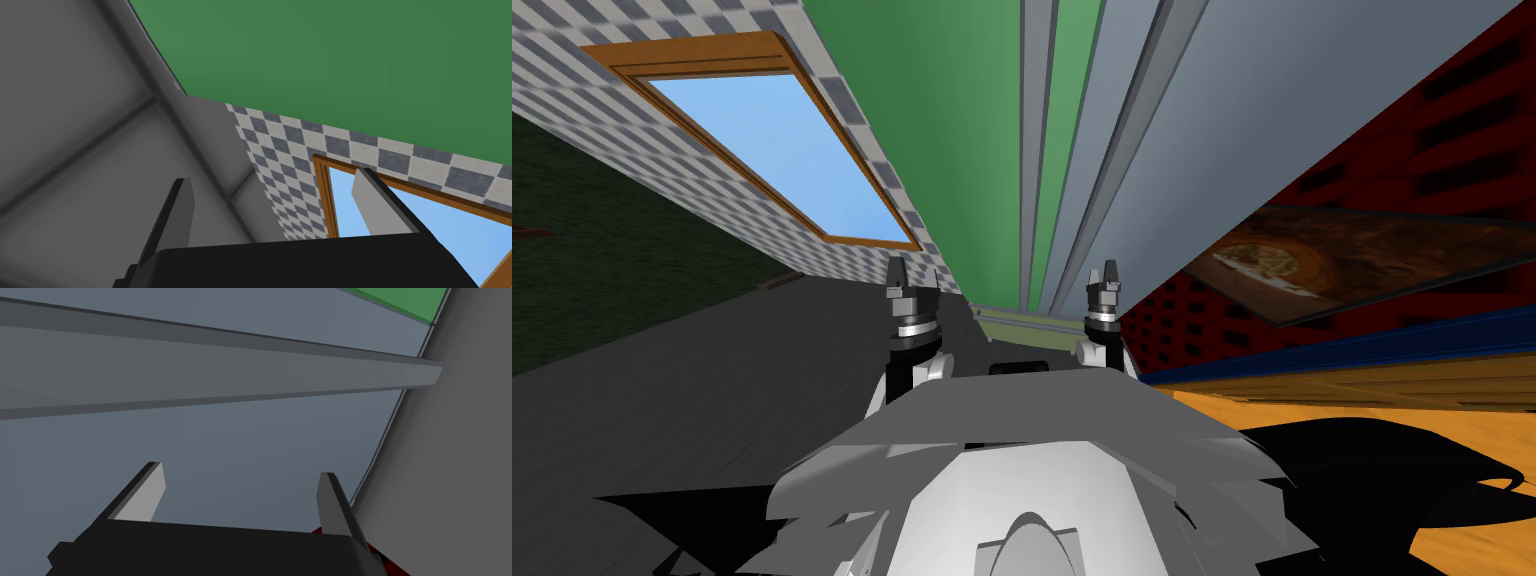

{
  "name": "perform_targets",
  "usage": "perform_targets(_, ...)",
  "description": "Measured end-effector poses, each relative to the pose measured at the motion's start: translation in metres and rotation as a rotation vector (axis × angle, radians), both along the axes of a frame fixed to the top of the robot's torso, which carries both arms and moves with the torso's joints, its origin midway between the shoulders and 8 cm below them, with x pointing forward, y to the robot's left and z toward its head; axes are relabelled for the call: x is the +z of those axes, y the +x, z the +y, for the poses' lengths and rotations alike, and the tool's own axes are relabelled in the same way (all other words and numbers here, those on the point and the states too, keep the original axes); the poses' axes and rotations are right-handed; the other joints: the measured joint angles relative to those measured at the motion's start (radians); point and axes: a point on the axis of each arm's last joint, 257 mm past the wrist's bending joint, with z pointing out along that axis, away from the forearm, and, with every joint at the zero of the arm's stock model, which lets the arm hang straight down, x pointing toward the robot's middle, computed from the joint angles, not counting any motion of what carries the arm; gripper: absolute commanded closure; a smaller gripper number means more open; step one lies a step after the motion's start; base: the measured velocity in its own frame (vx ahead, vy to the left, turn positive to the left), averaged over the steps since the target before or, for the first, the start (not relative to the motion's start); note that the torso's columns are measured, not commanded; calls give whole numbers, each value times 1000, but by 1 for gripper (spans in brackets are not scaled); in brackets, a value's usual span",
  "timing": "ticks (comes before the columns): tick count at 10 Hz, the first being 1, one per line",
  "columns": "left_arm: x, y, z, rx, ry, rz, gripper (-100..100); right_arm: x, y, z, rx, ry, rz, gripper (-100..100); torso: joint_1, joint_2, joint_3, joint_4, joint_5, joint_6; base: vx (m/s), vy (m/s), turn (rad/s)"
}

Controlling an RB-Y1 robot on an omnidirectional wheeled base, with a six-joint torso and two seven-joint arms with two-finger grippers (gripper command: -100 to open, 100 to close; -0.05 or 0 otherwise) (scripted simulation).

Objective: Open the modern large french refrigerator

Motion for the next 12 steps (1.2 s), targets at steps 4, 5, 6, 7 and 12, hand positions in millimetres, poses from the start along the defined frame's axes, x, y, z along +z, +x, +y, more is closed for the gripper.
perform_targets(4, 0, 0, 0, 0, 0, 0, 0, 0, 0, 0, 0, 0, 0, 0, 0, 248, -497, 248, 0, 0, 0, 0, 0)
perform_targets(5, 0, 0, 0, 0, 0, 0, 0, 0, 0, 0, 0, 0, 0, 0, 0, 322, -644, 322, 0, 0, 0, 0, 0)
perform_targets(6, 0, 0, 0, 0, 0, 0, 0, 0, 0, 0, 0, 0, 0, 0, 0, 396, -792, 396, 0, 0, 0, 0, 0)
perform_targets(7, 0, 0, 0, 0, 0, 0, 0, 0, 0, 0, 0, 0, 0, 0, 0, 470, -939, 470, 0, 0, 0, 0, 0)
perform_targets(12, 0, 0, 0, 0, 0, 0, 0, -5, 8, 7, 7, -71, 22, -100, 1, 735, -1470, 734, 0, 0, -4, 18, -20)
